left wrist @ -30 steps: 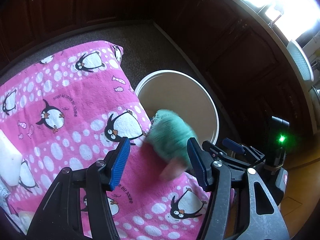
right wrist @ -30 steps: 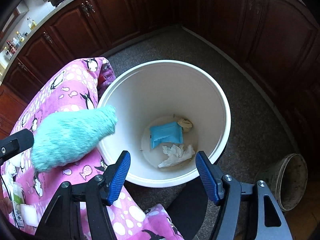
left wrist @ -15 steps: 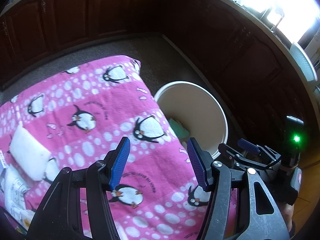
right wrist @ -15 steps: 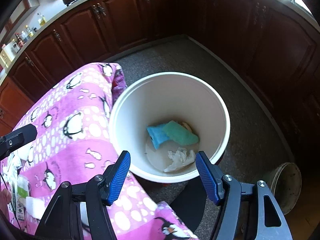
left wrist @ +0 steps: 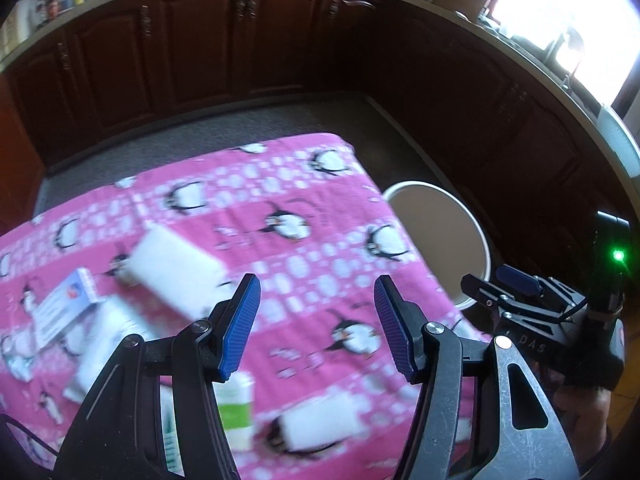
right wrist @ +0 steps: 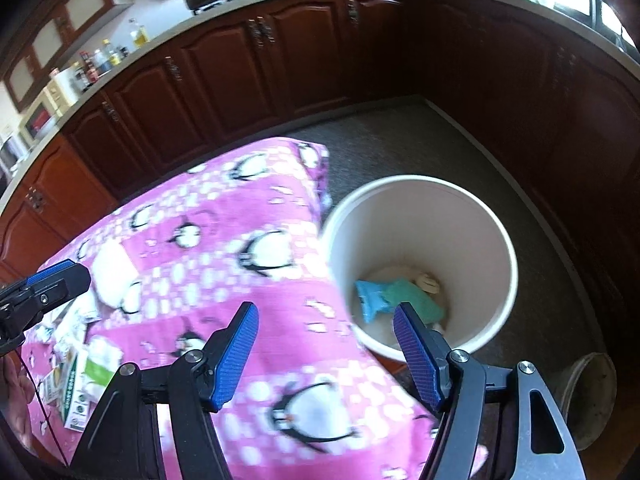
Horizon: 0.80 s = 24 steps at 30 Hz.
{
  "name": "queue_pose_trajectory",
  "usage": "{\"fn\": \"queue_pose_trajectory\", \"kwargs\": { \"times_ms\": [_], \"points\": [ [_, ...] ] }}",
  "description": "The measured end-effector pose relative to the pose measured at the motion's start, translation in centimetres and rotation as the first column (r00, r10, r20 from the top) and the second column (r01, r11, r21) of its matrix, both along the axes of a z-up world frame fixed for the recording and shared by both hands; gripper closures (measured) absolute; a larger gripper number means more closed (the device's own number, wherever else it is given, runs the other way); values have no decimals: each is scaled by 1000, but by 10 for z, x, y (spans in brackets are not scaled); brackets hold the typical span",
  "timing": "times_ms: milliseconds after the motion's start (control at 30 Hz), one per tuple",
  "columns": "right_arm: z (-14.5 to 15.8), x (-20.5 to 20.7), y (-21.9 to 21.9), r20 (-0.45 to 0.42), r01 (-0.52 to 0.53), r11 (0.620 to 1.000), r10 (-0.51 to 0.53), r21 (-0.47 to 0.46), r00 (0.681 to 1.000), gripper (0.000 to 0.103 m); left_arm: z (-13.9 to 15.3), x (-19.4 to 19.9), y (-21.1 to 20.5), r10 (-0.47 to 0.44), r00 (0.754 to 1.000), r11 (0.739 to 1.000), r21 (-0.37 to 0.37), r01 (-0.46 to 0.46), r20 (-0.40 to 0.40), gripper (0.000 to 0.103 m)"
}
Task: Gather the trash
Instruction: 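Return both tools to the table and reach toward remaining trash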
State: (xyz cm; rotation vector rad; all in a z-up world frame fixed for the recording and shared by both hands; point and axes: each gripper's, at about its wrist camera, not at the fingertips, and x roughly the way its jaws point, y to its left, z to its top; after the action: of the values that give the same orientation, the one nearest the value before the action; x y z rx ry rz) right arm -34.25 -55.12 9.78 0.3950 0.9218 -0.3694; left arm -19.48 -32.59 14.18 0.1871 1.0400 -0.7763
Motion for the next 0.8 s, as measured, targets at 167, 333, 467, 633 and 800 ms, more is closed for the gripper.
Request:
{"fn": "queue_pose_trajectory", "kwargs": {
  "times_ms": [167,333,467,633,800],
  "points": [
    [8,14,35,15,-66,998,66,-13,998,35,7,4,45,51,997,998,31,-53,55,45],
    [13,27,66,23,-129,991,130,-28,991,35,6,12,95,126,990,991,24,-128,64,45],
    [17,36,89,27,-179,983,180,-38,983,34,5,24,141,184,982,983,14,-185,52,45],
    [18,49,112,27,-243,969,244,-42,969,34,2,38,192,257,966,966,15,-258,41,45],
    [13,65,131,26,-308,951,308,-19,951,33,-10,51,242,323,946,946,12,-323,10,38]
  ]
}}
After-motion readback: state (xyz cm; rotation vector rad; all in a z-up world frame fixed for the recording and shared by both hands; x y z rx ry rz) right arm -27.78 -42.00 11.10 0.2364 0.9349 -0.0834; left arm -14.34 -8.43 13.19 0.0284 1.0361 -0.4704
